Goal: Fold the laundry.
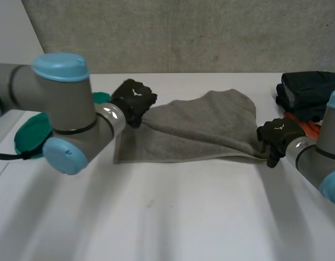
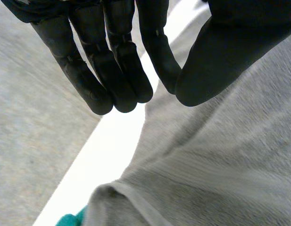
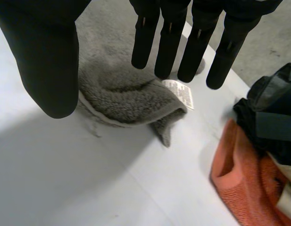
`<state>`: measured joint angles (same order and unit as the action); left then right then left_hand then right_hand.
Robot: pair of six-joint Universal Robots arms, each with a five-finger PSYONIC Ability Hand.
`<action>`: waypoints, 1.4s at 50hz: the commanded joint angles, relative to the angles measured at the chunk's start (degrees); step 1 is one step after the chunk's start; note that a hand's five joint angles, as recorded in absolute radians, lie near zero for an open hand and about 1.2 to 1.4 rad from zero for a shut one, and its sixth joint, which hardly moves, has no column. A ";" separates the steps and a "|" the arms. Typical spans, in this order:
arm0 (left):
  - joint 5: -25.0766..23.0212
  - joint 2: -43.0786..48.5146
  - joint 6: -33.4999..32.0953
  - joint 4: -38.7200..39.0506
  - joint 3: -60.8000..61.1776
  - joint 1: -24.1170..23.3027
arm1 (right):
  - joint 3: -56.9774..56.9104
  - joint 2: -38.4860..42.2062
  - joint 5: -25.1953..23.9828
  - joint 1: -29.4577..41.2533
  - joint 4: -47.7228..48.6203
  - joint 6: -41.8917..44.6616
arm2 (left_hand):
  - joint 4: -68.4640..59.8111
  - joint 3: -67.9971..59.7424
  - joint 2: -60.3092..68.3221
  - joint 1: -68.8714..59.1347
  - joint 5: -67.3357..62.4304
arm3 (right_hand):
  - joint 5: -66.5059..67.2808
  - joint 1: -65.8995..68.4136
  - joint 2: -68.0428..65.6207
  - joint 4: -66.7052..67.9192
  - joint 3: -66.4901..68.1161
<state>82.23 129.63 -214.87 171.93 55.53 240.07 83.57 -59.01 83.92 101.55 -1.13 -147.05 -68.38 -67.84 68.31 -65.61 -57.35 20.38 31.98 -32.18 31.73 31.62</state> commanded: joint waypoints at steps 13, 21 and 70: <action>-9.54 5.98 2.08 -1.50 -0.07 -0.74 | -3.50 5.83 -2.89 1.55 2.36 -3.07 | 34.12 33.57 -34.05 31.35 33.08 | 17.28 15.68 -15.48 15.93 16.04; -7.52 10.82 3.57 -8.89 -7.54 -3.65 | -3.67 5.75 -4.12 2.08 3.16 -3.33 | 33.95 33.40 -33.88 31.18 32.91 | 49.62 48.02 -47.82 48.27 48.38; -5.94 5.55 15.00 -8.19 -3.24 -3.56 | -16.42 16.20 -27.23 -15.50 1.92 1.68 | 33.95 33.40 -33.88 31.18 32.91 | 2.66 1.07 -0.87 1.31 1.43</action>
<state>76.43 134.82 -200.27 163.69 52.13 236.14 66.87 -43.65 56.31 84.19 -2.82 -140.34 -31.42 -31.89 31.63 -30.84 -21.14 19.51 31.21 -30.85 30.74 30.70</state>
